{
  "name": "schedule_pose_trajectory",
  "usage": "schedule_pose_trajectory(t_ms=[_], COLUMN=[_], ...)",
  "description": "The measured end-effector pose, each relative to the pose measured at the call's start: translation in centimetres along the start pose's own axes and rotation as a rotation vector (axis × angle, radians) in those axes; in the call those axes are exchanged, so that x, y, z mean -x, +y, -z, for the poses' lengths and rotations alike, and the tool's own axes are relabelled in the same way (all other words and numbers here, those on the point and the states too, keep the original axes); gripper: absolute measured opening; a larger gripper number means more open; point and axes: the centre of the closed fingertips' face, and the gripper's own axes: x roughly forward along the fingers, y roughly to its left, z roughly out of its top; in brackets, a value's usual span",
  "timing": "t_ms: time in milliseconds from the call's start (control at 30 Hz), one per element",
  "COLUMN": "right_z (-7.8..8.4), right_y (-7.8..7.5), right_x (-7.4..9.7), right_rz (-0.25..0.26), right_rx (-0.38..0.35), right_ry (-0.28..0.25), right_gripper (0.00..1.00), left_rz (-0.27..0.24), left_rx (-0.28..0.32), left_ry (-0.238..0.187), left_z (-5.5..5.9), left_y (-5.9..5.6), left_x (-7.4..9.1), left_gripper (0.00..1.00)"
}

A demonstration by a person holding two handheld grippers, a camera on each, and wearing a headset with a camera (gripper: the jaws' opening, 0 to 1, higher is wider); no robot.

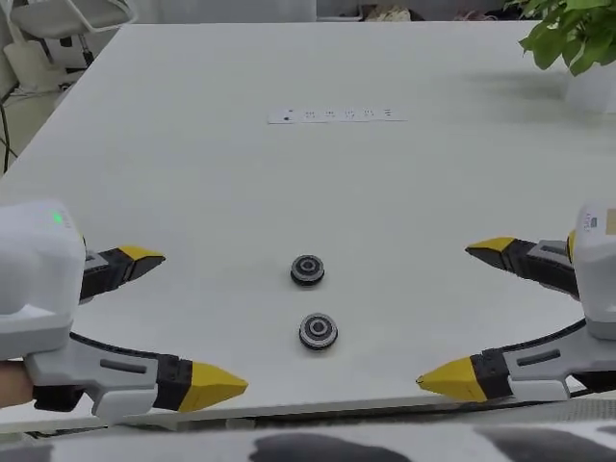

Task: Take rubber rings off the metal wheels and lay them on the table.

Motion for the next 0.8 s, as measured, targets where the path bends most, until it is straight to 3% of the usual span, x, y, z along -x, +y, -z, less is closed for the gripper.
schedule_pose_trajectory(t_ms=[800], right_z=[-0.3], right_y=[-0.65], right_x=[-0.61], right_rz=[0.0], right_rx=[0.003], right_ry=[-0.011], right_gripper=[0.99], left_rz=[0.008], left_rx=[0.0], left_ry=[0.01], left_z=[0.24], left_y=[0.54], left_x=[-0.46], left_gripper=[0.99])
